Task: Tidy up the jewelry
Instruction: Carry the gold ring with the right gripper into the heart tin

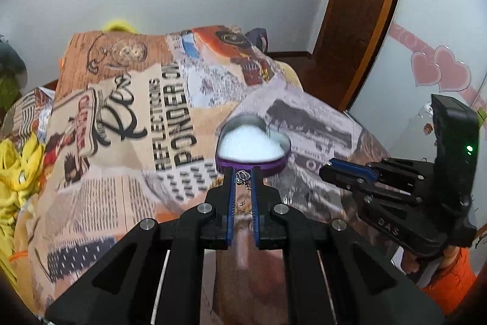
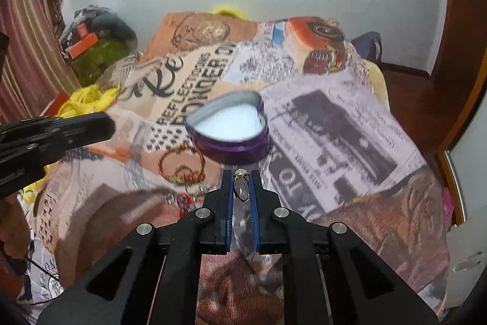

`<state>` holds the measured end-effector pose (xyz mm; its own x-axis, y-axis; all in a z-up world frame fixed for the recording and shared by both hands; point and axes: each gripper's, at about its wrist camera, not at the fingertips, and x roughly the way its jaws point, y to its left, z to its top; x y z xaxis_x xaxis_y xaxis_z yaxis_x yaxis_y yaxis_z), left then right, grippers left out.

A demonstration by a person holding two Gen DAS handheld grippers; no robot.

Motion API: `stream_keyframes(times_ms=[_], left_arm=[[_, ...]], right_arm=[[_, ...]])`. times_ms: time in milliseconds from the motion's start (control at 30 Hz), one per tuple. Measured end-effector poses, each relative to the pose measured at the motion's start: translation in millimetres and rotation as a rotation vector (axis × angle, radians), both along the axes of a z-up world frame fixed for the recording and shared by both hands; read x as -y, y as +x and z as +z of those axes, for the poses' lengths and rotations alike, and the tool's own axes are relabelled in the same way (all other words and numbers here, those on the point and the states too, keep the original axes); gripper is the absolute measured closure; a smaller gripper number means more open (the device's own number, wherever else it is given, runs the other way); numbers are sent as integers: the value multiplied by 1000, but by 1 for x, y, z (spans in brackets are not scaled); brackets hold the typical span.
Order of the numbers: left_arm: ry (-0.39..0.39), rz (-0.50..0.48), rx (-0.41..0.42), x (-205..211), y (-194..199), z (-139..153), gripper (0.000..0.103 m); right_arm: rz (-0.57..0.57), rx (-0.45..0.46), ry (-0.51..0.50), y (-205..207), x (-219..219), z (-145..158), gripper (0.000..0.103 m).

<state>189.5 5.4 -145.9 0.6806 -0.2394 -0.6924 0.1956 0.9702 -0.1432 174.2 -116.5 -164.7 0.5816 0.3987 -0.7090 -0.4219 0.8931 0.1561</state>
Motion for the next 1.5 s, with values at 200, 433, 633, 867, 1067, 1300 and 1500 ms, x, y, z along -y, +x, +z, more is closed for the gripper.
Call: stream_keyframes(times_ms=[200, 433, 633, 867, 1067, 1300, 1500], left_arm=[[-12, 0, 29, 0, 22, 11, 95], [-46, -6, 31, -1, 48, 14, 95], [-41, -30, 8, 2, 65, 2, 95], [-47, -46, -32, 4, 81, -15, 95], [-44, -62, -72, 7, 93, -30, 95], [-40, -67, -108, 8, 101, -43, 95], [-54, -44, -132, 2, 106, -48, 95]], right_arm=[[3, 45, 23, 10, -3, 15, 94], [-7, 60, 56, 30, -10, 21, 94], [8, 65, 45, 43, -19, 20, 94], [24, 39, 29, 56, -23, 9, 94], [38, -7, 20, 65, -25, -4, 94], [64, -33, -1, 70, -32, -13, 94], [94, -58, -5, 74, -36, -18, 94]])
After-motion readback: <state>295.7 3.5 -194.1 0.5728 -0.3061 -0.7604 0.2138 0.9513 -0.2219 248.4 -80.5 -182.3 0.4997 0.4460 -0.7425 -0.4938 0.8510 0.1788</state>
